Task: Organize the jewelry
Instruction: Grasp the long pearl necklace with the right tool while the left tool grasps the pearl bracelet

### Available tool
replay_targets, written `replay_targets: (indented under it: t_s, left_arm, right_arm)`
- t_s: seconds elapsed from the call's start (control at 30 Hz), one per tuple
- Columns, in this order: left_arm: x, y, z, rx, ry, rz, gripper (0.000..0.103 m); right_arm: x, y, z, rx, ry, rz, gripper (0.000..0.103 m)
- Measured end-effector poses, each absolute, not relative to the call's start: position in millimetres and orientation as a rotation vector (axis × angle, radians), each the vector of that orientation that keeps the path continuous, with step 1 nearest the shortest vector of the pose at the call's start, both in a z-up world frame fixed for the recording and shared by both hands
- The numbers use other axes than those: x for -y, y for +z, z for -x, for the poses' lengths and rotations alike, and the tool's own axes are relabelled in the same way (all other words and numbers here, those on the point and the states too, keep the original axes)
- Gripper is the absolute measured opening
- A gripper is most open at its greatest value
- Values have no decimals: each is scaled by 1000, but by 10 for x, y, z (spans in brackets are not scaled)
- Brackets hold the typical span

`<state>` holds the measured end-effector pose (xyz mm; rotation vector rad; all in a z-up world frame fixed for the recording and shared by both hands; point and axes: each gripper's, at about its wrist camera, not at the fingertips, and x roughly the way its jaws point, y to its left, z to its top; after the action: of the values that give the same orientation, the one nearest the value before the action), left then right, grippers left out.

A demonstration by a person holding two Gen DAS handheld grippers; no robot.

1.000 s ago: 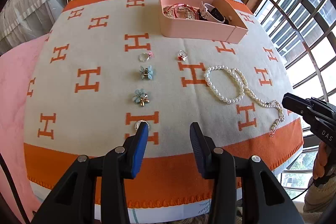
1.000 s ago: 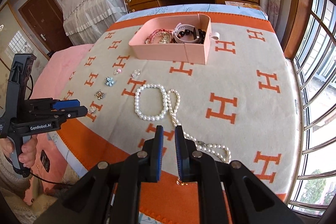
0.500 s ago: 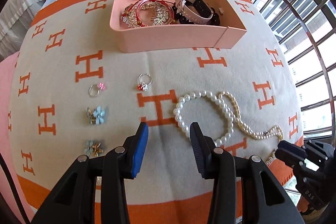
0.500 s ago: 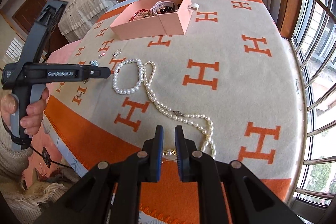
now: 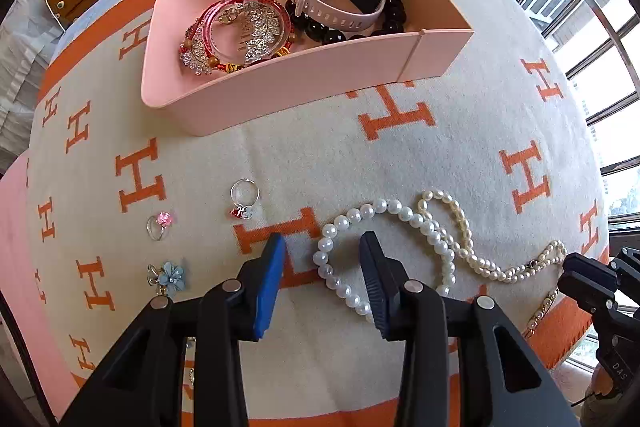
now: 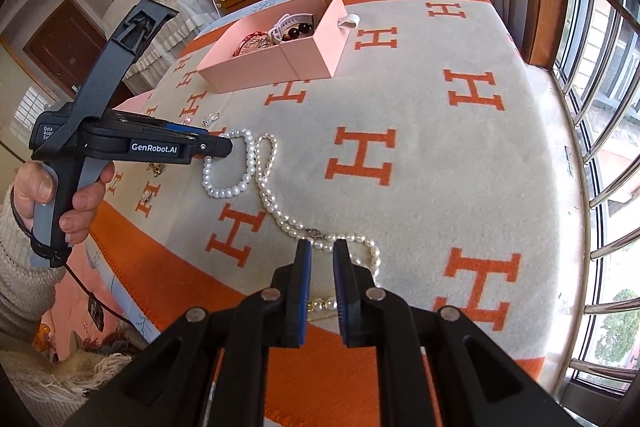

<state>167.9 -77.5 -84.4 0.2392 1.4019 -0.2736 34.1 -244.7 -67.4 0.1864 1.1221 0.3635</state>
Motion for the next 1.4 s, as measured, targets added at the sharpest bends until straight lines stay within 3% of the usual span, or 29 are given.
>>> replay_targets:
  t_s: [0.1,0.13,0.17,0.2,0.77,0.83,0.9,0.93,1.17,1.23,1.37,1.4]
  left_arm:
    - [782,-849,-1715,-1415,-283,-232,37]
    - [809,-849,-1713,-1412,-295,-239,30]
    - [797,-843,-1707,-1408,-309,-245,11]
    - [830,-845,-1687,-1412,-320,-247,6]
    - [576,-501,-1144,-1278,-427,12,5]
    - [562,-488,-1078,-1271,-441,25,5]
    - [543,-484,-1022,-1269,-451,37,5]
    - [484,-456,-1033,-1267,-454,42,5]
    - [421,-498,-903,-1252,-460,65,5]
    - [419,-525,-899,-1257,-462,71,5]
    - [416,-551,-898,-1255,-462,74,5]
    - [412,-544,-900,-1253,-459,75,5]
  right_arm:
    - [2487,-675,-377,-1126,354,-188,11]
    - [2504,-663,-386,-1123,347,-187,11]
    - [2530,-647,-393,-1119,340,-187,11]
    - [2554,-632,-401,-1115,332,-192,11]
    - [2670,-794,-193,-1176,273,-186,12]
    - [2633,-792,-183,-1165,274,-179,17]
    - [2607,-776,-192,-1158,275,-179,31]
    - [2595,-771,-200,-1155,273,-175,34]
    - [2397,-783,-207,-1140,218,-11,35]
    - [2300,-801,-183,-1132,207,86,33]
    - [2214,-803,-166,-1114,201,173,7]
    - [2222,-802,-177,-1113,198,177,5]
